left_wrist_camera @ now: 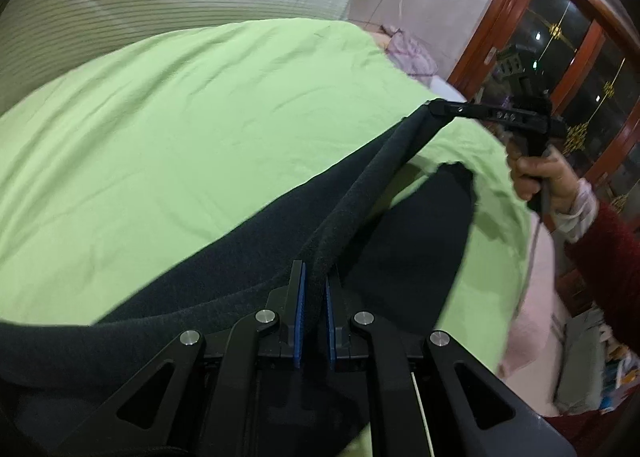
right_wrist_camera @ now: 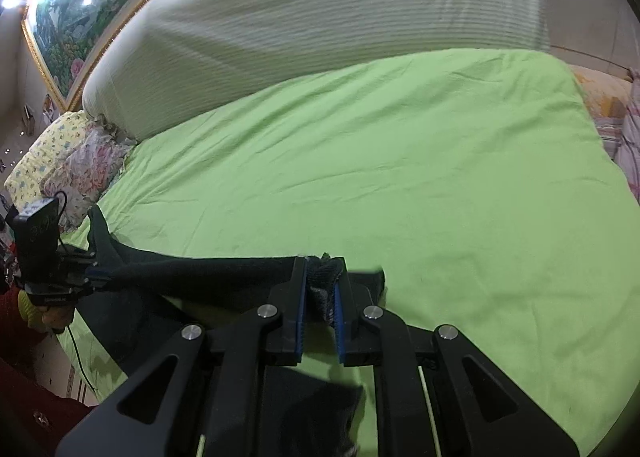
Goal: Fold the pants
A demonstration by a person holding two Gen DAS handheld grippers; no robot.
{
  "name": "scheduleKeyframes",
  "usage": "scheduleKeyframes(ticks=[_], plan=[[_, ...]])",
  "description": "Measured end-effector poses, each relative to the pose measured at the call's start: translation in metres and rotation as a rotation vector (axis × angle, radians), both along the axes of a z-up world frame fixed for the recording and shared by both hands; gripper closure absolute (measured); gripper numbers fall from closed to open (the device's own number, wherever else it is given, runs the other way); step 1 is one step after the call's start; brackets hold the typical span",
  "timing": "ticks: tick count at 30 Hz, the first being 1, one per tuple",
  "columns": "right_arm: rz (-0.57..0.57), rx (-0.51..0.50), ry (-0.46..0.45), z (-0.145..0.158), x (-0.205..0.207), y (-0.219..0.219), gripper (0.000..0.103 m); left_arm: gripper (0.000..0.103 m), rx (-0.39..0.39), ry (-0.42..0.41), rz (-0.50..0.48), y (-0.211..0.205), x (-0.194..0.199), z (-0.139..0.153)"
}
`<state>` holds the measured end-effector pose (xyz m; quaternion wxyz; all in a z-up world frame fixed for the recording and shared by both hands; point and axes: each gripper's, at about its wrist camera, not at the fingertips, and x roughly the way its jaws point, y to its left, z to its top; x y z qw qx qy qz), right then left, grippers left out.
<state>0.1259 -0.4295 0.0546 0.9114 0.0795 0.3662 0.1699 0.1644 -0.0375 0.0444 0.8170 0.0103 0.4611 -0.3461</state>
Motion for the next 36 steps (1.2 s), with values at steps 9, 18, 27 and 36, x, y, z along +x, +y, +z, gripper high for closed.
scheduleKeyframes(ticks=[9,18,27,36], plan=[[0.024,-0.04,-0.035,-0.014,-0.058,0.005,0.091,0.099,-0.062,0.022,-0.045,-0.022,-0.051,0.002],[0.011,-0.01,-0.015,-0.03,-0.089,0.002,0.092,0.095,-0.033,0.021,-0.02,-0.028,-0.054,-0.006],[-0.008,-0.013,-0.013,-0.032,-0.09,0.001,0.092,0.044,0.257,-0.142,-0.137,-0.04,-0.046,-0.006],[-0.015,-0.019,-0.021,-0.028,-0.093,0.002,0.092,0.101,0.442,-0.108,-0.223,-0.052,-0.052,-0.04]])
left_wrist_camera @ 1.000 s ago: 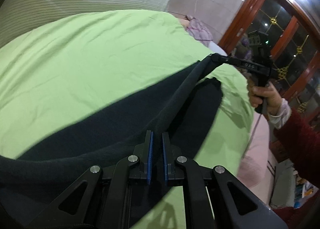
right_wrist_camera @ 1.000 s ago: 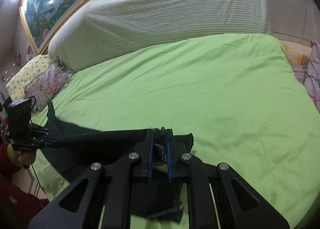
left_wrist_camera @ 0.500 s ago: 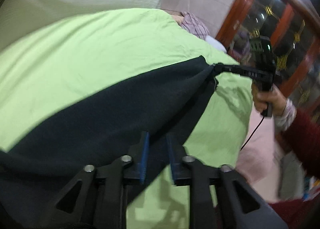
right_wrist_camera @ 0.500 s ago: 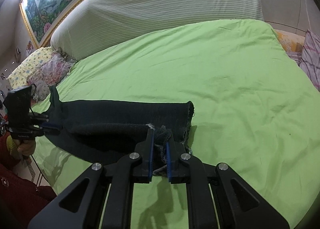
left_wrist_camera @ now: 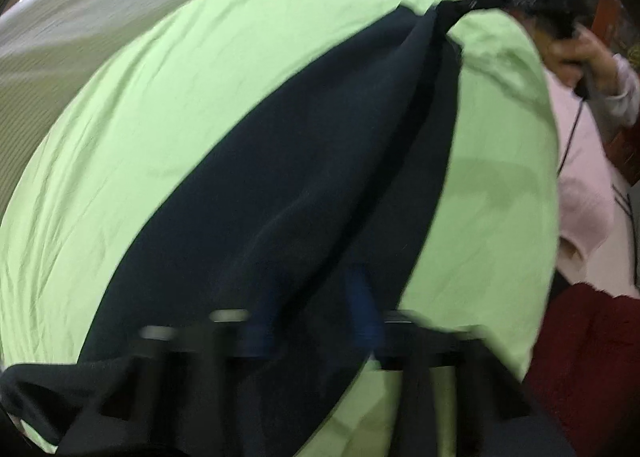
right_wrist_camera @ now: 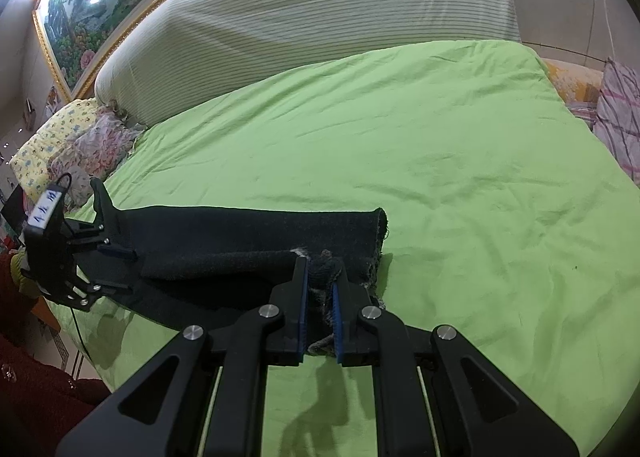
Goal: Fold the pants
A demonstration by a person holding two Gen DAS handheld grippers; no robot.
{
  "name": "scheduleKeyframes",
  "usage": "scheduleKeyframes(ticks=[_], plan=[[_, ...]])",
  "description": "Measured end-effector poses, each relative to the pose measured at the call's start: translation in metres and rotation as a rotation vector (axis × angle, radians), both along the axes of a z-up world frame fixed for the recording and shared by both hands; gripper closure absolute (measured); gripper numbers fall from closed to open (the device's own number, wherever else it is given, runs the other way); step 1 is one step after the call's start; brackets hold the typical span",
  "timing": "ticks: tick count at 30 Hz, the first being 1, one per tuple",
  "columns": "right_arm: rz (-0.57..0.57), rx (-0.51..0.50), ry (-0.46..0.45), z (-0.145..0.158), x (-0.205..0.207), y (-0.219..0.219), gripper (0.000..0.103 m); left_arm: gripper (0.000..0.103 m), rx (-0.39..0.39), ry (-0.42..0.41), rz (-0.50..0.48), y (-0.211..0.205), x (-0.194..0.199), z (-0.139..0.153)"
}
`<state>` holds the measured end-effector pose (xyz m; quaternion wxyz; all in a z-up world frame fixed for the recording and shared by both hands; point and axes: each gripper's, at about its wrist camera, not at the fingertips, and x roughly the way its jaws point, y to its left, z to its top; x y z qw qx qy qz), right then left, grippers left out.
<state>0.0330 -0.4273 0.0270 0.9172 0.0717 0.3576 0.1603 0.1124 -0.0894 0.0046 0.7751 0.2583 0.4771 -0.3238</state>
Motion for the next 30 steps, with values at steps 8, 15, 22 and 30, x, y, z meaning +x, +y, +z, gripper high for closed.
scheduleKeyframes(ticks=[8,15,22,30], plan=[[-0.012,-0.025,-0.004,0.008,-0.018,-0.005,0.095,0.103,-0.115,-0.029,0.029,0.006,-0.014,0.03],[-0.05,-0.038,0.078,-0.017,-0.022,-0.006,0.092,0.099,-0.176,0.082,0.134,0.011,-0.012,0.002],[-0.077,0.052,-0.047,0.02,-0.052,0.013,0.049,0.041,-0.345,0.115,0.495,0.089,0.003,0.025],[0.095,0.285,0.106,-0.023,-0.033,0.106,0.049,0.038,-0.464,0.262,0.954,0.158,0.049,0.019]])
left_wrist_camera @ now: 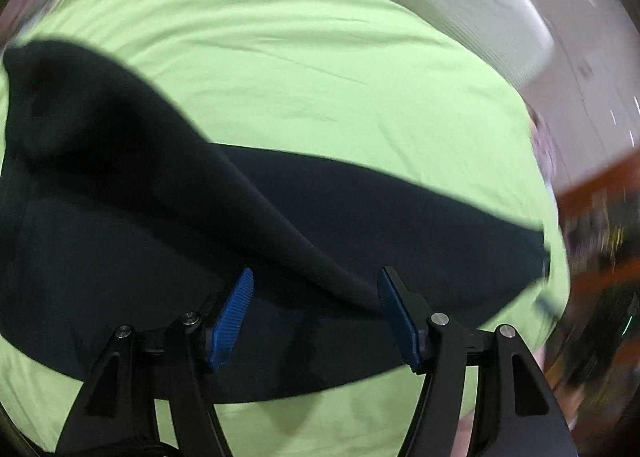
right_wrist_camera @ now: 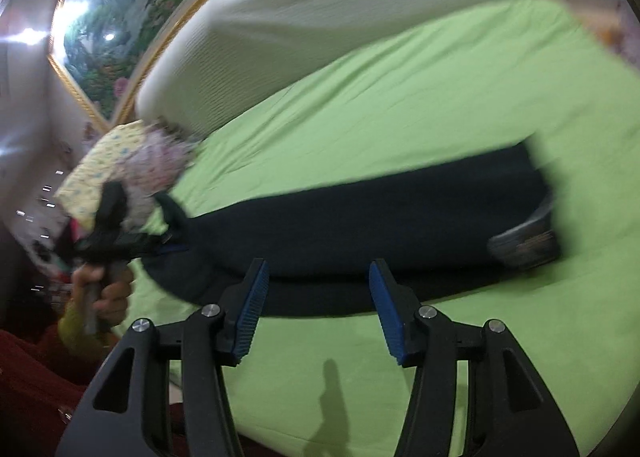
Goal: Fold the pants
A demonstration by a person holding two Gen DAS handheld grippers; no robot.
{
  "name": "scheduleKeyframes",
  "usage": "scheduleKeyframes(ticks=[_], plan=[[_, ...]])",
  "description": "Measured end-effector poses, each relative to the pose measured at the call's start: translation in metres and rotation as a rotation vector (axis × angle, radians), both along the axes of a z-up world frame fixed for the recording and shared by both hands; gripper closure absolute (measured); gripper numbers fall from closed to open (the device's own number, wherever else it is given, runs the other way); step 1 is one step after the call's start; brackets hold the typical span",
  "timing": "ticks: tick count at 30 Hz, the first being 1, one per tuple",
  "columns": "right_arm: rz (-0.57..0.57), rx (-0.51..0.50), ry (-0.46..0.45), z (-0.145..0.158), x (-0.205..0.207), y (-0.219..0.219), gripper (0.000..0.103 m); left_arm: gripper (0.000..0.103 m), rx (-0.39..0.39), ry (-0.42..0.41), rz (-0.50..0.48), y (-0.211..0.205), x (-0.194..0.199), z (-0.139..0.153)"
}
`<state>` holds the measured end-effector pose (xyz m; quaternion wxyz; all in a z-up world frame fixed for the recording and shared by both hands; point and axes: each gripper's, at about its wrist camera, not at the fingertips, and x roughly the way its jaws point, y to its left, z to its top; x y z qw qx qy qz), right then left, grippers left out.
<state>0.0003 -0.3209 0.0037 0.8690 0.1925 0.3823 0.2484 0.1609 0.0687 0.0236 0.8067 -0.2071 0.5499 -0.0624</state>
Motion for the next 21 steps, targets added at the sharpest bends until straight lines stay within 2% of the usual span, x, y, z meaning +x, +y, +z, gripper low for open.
scheduleKeyframes(ticks=[3,7,9,10,11,12,14,16,21], plan=[[-0.014,0.022,0.074,-0.023,0.015,0.022,0.049,0.038,0.019,0.036,0.102,0.012,0.016,-0.001],[-0.089,0.078,0.131,-0.036,0.023,0.025,0.049,0.04,0.061,0.061,0.22,0.036,0.034,-0.001],[-0.118,0.116,0.131,-0.037,0.026,0.024,0.05,0.047,0.065,0.06,0.241,0.045,0.038,-0.006],[-0.128,0.126,0.131,-0.038,0.028,0.024,0.051,0.06,0.07,0.062,0.244,0.047,0.038,-0.008],[-0.132,0.126,0.127,-0.039,0.029,0.025,0.058,0.073,0.067,0.063,0.242,0.051,0.038,-0.013],[-0.136,0.119,0.125,-0.04,0.029,0.028,0.074,0.078,0.058,0.065,0.243,0.052,0.039,-0.019],[-0.146,0.112,0.131,-0.043,0.031,0.029,0.096,0.093,0.044,0.047,0.251,0.055,0.036,-0.023],[-0.15,0.114,0.121,-0.042,0.029,0.026,0.097,0.097,0.027,0.016,0.237,0.051,0.026,-0.029],[-0.134,0.103,0.053,-0.022,0.016,0.021,0.098,0.099,-0.009,-0.103,0.218,0.054,-0.005,-0.01]])
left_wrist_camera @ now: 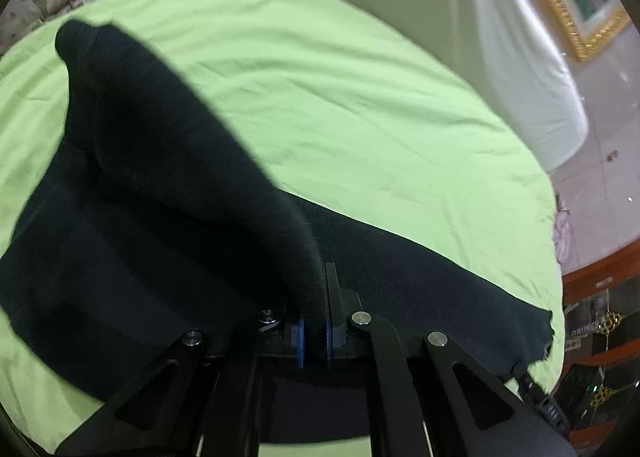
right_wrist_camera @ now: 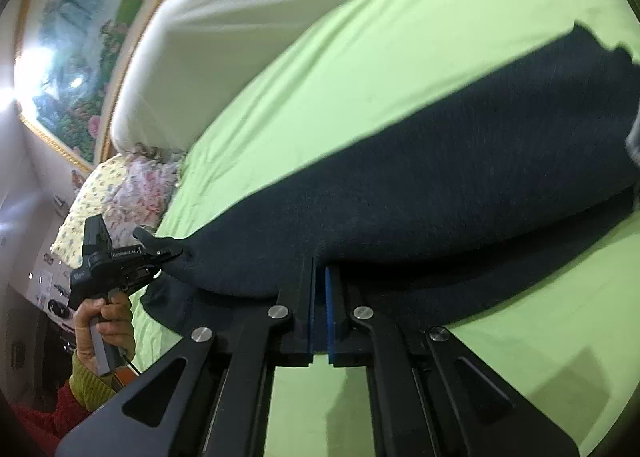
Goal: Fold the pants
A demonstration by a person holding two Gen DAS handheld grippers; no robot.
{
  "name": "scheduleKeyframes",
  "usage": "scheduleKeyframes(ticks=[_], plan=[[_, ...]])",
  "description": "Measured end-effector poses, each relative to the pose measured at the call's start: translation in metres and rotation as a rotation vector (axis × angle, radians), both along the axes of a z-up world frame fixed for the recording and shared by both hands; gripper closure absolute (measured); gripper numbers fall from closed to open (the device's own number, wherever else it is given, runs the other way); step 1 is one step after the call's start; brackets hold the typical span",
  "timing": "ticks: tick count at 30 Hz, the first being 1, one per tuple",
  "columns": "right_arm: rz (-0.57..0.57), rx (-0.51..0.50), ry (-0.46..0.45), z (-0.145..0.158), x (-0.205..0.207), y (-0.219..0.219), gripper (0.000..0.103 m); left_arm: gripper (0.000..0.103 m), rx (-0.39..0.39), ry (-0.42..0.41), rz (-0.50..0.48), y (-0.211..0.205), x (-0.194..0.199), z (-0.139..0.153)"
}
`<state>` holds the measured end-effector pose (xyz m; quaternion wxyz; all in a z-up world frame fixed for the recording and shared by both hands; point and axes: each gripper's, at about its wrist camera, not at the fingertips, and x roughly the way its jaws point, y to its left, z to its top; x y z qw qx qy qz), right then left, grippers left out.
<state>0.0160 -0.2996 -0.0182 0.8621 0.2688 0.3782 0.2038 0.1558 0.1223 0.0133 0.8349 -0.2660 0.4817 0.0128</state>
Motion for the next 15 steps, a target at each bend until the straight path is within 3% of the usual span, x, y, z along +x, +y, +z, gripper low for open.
scheduleKeyframes(ticks=[6,15], plan=[[0.035,-0.059,-0.023,0.014,-0.019,-0.009,0.099,0.098,-0.03,-0.052,-0.041,-0.003,-0.048,0.004],[0.079,-0.15,0.088,-0.014,-0.018,0.001,0.095,0.095,-0.073,-0.009,-0.053,0.008,-0.064,-0.045]])
